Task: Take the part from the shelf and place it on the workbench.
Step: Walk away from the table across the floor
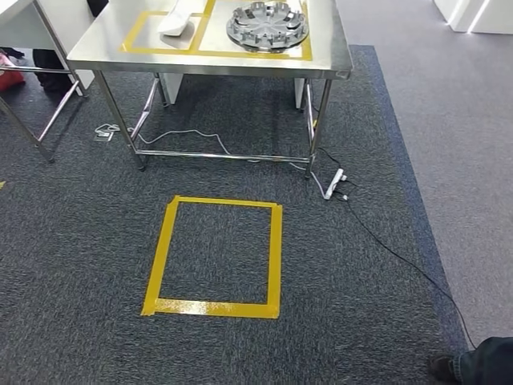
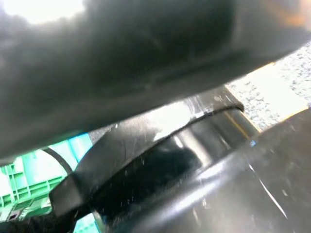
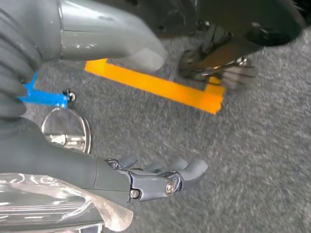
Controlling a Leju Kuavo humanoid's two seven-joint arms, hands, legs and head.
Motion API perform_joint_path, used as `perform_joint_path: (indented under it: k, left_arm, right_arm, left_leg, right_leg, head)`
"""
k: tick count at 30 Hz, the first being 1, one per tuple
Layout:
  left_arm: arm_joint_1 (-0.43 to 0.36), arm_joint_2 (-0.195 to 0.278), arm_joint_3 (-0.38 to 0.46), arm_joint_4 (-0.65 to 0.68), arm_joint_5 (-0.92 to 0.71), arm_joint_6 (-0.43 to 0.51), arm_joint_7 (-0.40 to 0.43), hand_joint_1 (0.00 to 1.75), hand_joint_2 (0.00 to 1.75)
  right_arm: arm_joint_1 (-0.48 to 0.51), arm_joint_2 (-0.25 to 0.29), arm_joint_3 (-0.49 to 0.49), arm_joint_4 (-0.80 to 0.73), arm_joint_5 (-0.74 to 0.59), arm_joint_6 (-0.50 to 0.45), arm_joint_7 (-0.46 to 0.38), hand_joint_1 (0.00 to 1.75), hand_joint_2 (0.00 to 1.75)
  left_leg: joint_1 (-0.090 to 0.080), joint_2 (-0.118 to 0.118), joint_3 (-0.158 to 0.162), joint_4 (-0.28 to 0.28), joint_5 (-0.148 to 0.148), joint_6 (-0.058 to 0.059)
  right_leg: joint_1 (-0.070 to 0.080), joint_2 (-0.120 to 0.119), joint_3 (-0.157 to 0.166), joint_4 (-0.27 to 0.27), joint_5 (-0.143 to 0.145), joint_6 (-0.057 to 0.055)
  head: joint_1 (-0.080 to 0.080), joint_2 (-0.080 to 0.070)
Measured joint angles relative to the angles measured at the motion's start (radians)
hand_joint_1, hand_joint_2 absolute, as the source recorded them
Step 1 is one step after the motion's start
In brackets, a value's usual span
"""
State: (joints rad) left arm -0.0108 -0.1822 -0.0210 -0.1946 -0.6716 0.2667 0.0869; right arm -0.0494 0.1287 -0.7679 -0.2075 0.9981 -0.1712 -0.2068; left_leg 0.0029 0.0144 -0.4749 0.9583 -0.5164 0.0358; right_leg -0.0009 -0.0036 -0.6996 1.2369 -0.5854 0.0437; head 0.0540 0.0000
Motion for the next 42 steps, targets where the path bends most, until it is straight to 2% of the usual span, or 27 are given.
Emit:
perform_joint_path:
  k: [1, 2, 3, 5, 6, 7, 11, 19, 23, 25, 27, 28, 29, 32, 33, 34, 35, 36, 37, 38, 39, 40, 41, 42]
  left_arm:
    - [0.001, 0.000, 0.000, 0.000, 0.000, 0.001, -0.003, 0.00, 0.00]
    - [0.001, 0.000, 0.000, 0.000, -0.001, 0.002, -0.006, 0.00, 0.00]
    - [0.001, -0.001, 0.000, 0.000, -0.002, 0.004, -0.009, 0.00, 0.00]
    - [0.001, -0.002, -0.001, 0.000, -0.010, 0.009, -0.013, 0.00, 0.00]
    - [0.000, -0.003, -0.002, 0.000, -0.016, 0.010, -0.013, 0.00, 0.00]
    - [0.000, -0.003, -0.003, 0.000, -0.021, 0.012, -0.013, 0.00, 0.00]
    - [-0.001, -0.003, -0.006, 0.000, -0.033, 0.013, -0.014, 0.00, 0.00]
    - [-0.004, -0.002, -0.006, 0.000, -0.035, 0.020, -0.021, 0.00, 0.00]
    - [-0.005, -0.002, -0.006, 0.000, -0.037, 0.021, -0.027, 0.00, 0.00]
    - [-0.005, -0.002, -0.006, 0.000, -0.038, 0.023, -0.028, 0.00, 0.00]
    - [-0.006, -0.002, -0.006, 0.000, -0.038, 0.026, -0.028, 0.00, 0.00]
    - [-0.006, -0.002, -0.006, 0.000, -0.038, 0.028, -0.028, 0.00, 0.00]
    - [-0.007, -0.002, -0.006, 0.000, -0.039, 0.029, -0.027, 0.00, 0.00]
    - [-0.008, -0.004, -0.006, 0.000, -0.041, 0.031, -0.022, 0.00, 0.00]
    - [-0.008, -0.004, -0.006, 0.000, -0.041, 0.031, -0.020, 0.00, 0.00]
    - [-0.008, -0.004, -0.006, 0.000, -0.041, 0.031, -0.018, 0.00, 0.00]
    - [-0.008, -0.004, -0.006, 0.000, -0.041, 0.031, -0.017, 0.00, 0.00]
    - [-0.008, -0.004, -0.006, 0.000, -0.041, 0.031, -0.017, 0.00, 0.00]
    - [-0.009, -0.003, -0.006, 0.000, -0.041, 0.031, -0.017, 0.00, 0.00]
    - [-0.011, -0.003, -0.006, 0.000, -0.041, 0.031, -0.016, 0.00, 0.00]
    - [-0.012, -0.003, -0.006, 0.000, -0.042, 0.031, -0.016, 0.00, 0.00]
    - [-0.012, -0.003, -0.006, 0.000, -0.042, 0.031, -0.016, 0.00, 0.00]
    - [-0.011, -0.003, -0.006, 0.000, -0.042, 0.030, -0.015, 0.00, 0.00]
    - [-0.009, -0.003, -0.006, 0.000, -0.042, 0.029, -0.015, 0.00, 0.00]
  right_arm:
    - [0.001, 0.000, -0.003, 0.000, -0.002, 0.002, -0.003, 0.00, 0.00]
    - [0.002, 0.000, -0.005, 0.000, -0.005, 0.003, -0.006, 0.00, 0.00]
    - [0.003, 0.000, -0.008, 0.000, -0.007, 0.003, -0.008, 0.00, 0.00]
    - [0.002, -0.001, -0.014, 0.000, -0.012, 0.004, -0.010, 0.00, 0.00]
    - [0.000, -0.001, -0.018, 0.000, -0.014, 0.004, -0.010, 0.00, 0.00]
    - [-0.001, -0.001, -0.021, 0.000, -0.016, 0.006, -0.010, 0.00, 0.00]
    - [0.003, -0.001, -0.034, 0.001, -0.031, 0.022, -0.007, 0.00, 0.00]
    - [-0.001, -0.001, -0.063, 0.001, -0.049, 0.031, -0.015, 0.00, 0.00]
    - [-0.002, -0.001, -0.073, 0.001, -0.051, 0.031, -0.018, 0.00, 0.00]
    - [-0.002, -0.001, -0.076, 0.001, -0.050, 0.028, -0.020, 0.00, 0.00]
    - [-0.003, -0.001, -0.076, 0.001, -0.045, 0.016, -0.021, 0.00, 0.00]
    - [-0.003, -0.001, -0.076, 0.001, -0.041, 0.007, -0.020, 0.00, 0.00]
    - [-0.004, -0.001, -0.076, 0.001, -0.036, -0.003, -0.020, 0.00, 0.00]
    - [-0.004, -0.001, -0.076, 0.001, -0.024, -0.025, -0.017, 0.00, 0.00]
    - [-0.003, -0.001, -0.076, 0.001, -0.023, -0.028, -0.017, 0.00, 0.00]
    - [-0.002, -0.001, -0.076, 0.001, -0.020, -0.030, -0.016, 0.00, 0.00]
    - [-0.001, -0.001, -0.076, 0.001, -0.018, -0.033, -0.015, 0.00, 0.00]
    - [-0.001, -0.001, -0.076, 0.001, -0.015, -0.036, -0.014, 0.00, 0.00]
    - [-0.002, 0.000, -0.076, 0.002, -0.013, -0.039, -0.012, 0.00, 0.00]
    - [-0.002, 0.000, -0.076, 0.003, -0.011, -0.041, -0.010, 0.00, 0.00]
    - [-0.002, 0.001, -0.076, 0.004, -0.009, -0.043, -0.008, 0.00, 0.00]
    - [-0.001, 0.001, -0.076, 0.005, -0.008, -0.045, -0.005, 0.00, 0.00]
    - [0.000, 0.001, -0.076, 0.005, -0.007, -0.047, -0.003, 0.00, 0.00]
    - [0.001, 0.000, -0.076, 0.005, -0.006, -0.050, 0.000, 0.00, 0.00]
  left_leg:
    - [0.000, 0.001, -0.009, 0.001, 0.007, -0.001]
    - [0.000, 0.001, -0.016, 0.003, 0.012, -0.003]
    - [0.000, 0.001, -0.020, 0.004, 0.016, -0.006]
    - [-0.001, 0.001, -0.025, 0.006, 0.022, -0.013]
    - [-0.002, 0.001, -0.028, 0.009, 0.024, -0.017]
    - [-0.005, 0.001, -0.031, 0.012, 0.025, -0.019]
    - [-0.007, 0.000, -0.042, 0.017, 0.035, -0.006]
    - [0.000, 0.000, -0.043, 0.009, 0.044, -0.029]
    - [0.000, 0.000, -0.044, 0.009, 0.044, -0.034]
    - [-0.003, -0.001, -0.047, 0.012, 0.044, -0.029]
    - [-0.002, -0.003, -0.044, -0.002, 0.054, -0.017]
    - [0.002, -0.005, -0.041, -0.016, 0.063, -0.012]
    - [0.007, -0.008, -0.039, -0.028, 0.071, -0.010]
    - [0.016, -0.021, -0.046, -0.036, 0.081, -0.011]
    - [0.019, -0.027, -0.049, -0.034, 0.081, -0.014]
    - [0.023, -0.035, -0.051, -0.031, 0.081, -0.020]
    - [0.029, -0.045, -0.054, -0.025, 0.080, -0.027]
    - [0.035, -0.056, -0.058, -0.016, 0.076, -0.037]
    - [0.038, -0.067, -0.064, -0.004, 0.072, -0.049]
    - [0.040, -0.077, -0.072, 0.010, 0.068, -0.060]
    - [0.041, -0.086, -0.079, 0.019, 0.066, -0.070]
    - [0.041, -0.095, -0.086, 0.024, 0.067, -0.079]
    - [0.043, -0.103, -0.090, 0.025, 0.070, -0.086]
    - [0.045, -0.106, -0.094, 0.027, 0.071, -0.091]
  right_leg:
    - [-0.002, 0.000, -0.005, 0.036, -0.015, 0.003]
    - [-0.004, 0.000, 0.011, 0.033, -0.011, 0.005]
    - [-0.007, 0.000, 0.049, -0.014, 0.010, 0.005]
    - [-0.009, -0.001, 0.152, -0.168, 0.056, 0.004]
    - [-0.009, 0.000, 0.191, -0.231, 0.067, 0.000]
    - [-0.009, 0.000, 0.211, -0.266, 0.070, -0.003]
    - [-0.006, 0.000, 0.211, -0.278, 0.073, -0.011]
    - [0.002, -0.002, 0.199, -0.276, 0.075, -0.025]
    - [0.002, -0.002, 0.196, -0.275, 0.075, -0.026]
    - [-0.003, -0.004, 0.201, -0.279, 0.080, -0.022]
    - [-0.004, -0.007, 0.206, -0.285, 0.084, -0.014]
    - [-0.003, -0.007, 0.200, -0.276, 0.073, -0.010]
    - [-0.003, -0.004, 0.185, -0.246, 0.049, -0.006]
    - [-0.014, 0.001, 0.100, -0.059, -0.052, 0.010]
    - [-0.020, 0.001, 0.082, -0.017, -0.062, 0.017]
    - [-0.026, 0.001, 0.082, -0.012, -0.053, 0.024]
    - [-0.033, 0.003, 0.102, -0.048, -0.025, 0.032]
    - [-0.042, 0.011, 0.137, -0.115, 0.012, 0.042]
    - [-0.048, 0.035, 0.172, -0.182, 0.034, 0.051]
    - [-0.053, 0.054, 0.196, -0.230, 0.046, 0.050]
    - [-0.055, 0.070, 0.207, -0.253, 0.045, 0.045]
    - [-0.052, 0.076, 0.208, -0.251, 0.036, 0.033]
    - [-0.050, 0.065, 0.207, -0.244, 0.037, 0.018]
    - [-0.048, 0.054, 0.207, -0.239, 0.038, 0.009]
  head:
    - [0.000, 0.000]
    - [0.001, 0.000]
    - [0.001, 0.000]
    - [0.003, 0.000]
    - [0.004, 0.000]
    - [0.004, 0.000]
    - [0.003, 0.000]
    - [0.003, 0.000]
    - [0.003, 0.000]
    - [0.003, 0.000]
    - [-0.001, 0.000]
    - [-0.002, 0.000]
    - [-0.002, 0.000]
    - [0.005, 0.000]
    - [0.005, 0.000]
    - [0.005, 0.000]
    - [0.005, 0.000]
    - [0.005, 0.000]
    - [0.008, 0.000]
    - [0.012, 0.000]
    - [0.014, 0.000]
    - [0.015, 0.000]
    - [0.014, 0.000]
    - [0.009, 0.000]
